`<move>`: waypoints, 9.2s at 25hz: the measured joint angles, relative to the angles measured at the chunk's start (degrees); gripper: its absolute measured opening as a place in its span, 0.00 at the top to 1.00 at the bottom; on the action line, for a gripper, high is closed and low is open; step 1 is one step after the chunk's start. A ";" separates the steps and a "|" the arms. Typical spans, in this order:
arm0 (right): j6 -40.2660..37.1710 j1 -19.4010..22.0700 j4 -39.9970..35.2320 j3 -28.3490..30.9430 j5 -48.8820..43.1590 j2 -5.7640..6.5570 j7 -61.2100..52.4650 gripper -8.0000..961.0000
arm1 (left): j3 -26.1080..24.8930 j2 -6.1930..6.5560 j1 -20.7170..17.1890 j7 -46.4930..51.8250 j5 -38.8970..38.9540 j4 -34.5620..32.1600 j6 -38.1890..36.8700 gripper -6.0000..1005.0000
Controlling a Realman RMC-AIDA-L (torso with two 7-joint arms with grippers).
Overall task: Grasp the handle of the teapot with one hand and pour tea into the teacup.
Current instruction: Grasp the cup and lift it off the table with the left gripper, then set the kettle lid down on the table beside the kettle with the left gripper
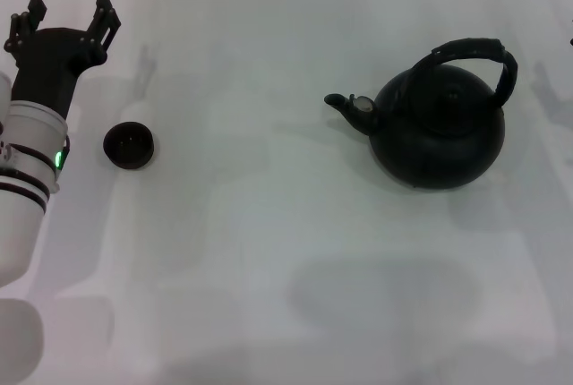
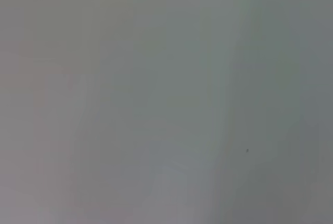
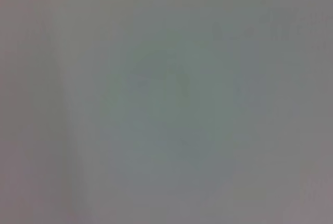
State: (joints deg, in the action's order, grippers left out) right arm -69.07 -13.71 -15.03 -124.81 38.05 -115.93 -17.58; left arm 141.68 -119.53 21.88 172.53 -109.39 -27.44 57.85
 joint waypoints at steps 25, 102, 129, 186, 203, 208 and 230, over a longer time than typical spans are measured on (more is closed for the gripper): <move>0.08 -0.20 0.00 0.38 0.00 0.00 0.00 0.09 | -14.12 1.50 0.98 -0.01 1.19 -10.64 -21.92 0.12; 5.28 -1.82 0.51 1.23 0.00 0.18 0.04 0.09 | -70.58 1.82 13.30 -13.98 -40.07 -33.11 -130.81 0.12; 5.28 -1.85 0.80 1.24 0.80 0.18 0.00 0.09 | -67.06 1.23 14.11 -13.82 -41.17 -30.93 -131.19 0.12; 5.44 -2.67 0.57 1.24 1.49 0.09 0.00 0.09 | -45.36 0.35 25.74 -15.69 -30.20 -28.11 -125.66 0.30; 6.60 -2.63 0.49 1.24 1.50 0.09 0.00 0.09 | -39.73 0.26 25.42 -15.97 -26.42 -26.35 -123.87 0.30; 6.68 -2.64 0.64 1.24 1.50 0.09 0.00 0.09 | -39.16 0.33 25.72 -15.67 -26.56 -25.61 -124.21 0.30; 6.67 -2.63 0.79 1.23 2.80 0.09 0.00 0.09 | -39.00 0.37 26.06 -15.26 -28.13 -26.06 -124.38 0.24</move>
State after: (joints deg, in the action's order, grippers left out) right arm -62.40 -16.34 -14.24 -123.57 40.85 -115.84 -17.58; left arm 102.67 -119.16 47.95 157.27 -137.52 -53.50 -66.53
